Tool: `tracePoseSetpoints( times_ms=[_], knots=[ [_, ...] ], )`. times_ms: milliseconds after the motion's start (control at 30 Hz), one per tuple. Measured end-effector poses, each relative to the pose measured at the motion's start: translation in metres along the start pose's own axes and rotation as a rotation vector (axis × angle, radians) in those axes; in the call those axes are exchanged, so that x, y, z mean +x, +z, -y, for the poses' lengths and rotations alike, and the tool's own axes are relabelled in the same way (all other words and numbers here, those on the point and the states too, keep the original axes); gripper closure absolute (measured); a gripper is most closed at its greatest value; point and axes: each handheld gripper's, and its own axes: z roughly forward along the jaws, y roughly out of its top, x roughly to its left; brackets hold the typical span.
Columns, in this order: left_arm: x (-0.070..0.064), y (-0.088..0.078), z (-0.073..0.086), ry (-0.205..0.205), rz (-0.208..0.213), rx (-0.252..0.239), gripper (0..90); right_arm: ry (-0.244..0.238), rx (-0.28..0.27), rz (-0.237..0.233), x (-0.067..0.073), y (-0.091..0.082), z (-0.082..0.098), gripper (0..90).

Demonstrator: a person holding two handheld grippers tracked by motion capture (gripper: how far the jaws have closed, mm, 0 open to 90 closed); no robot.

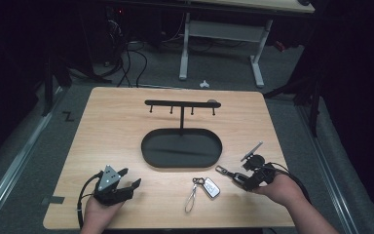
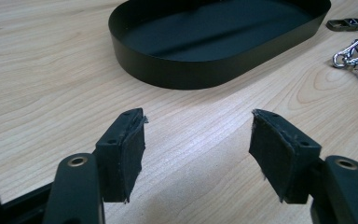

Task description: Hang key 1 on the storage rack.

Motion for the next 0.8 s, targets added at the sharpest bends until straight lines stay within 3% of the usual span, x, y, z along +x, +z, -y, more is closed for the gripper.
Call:
tracePoseSetpoints(
  times_ms=[167, 333, 800],
  knots=[
    [-0.003, 0.001, 0.000, 0.011, 0.004, 0.008, 35.8, -0.031, -0.022, -0.007, 0.004, 0.001, -0.013, 29.3],
    [-0.003, 0.001, 0.001, 0.007, 0.007, 0.008, 35.8, -0.068, -0.008, -0.007, 0.010, 0.007, -0.023, 27.9],
    [-0.002, 0.001, 0.001, 0.008, 0.009, 0.004, 35.8, -0.135, -0.014, 0.002, 0.017, 0.017, -0.052, 35.1]
  ],
)
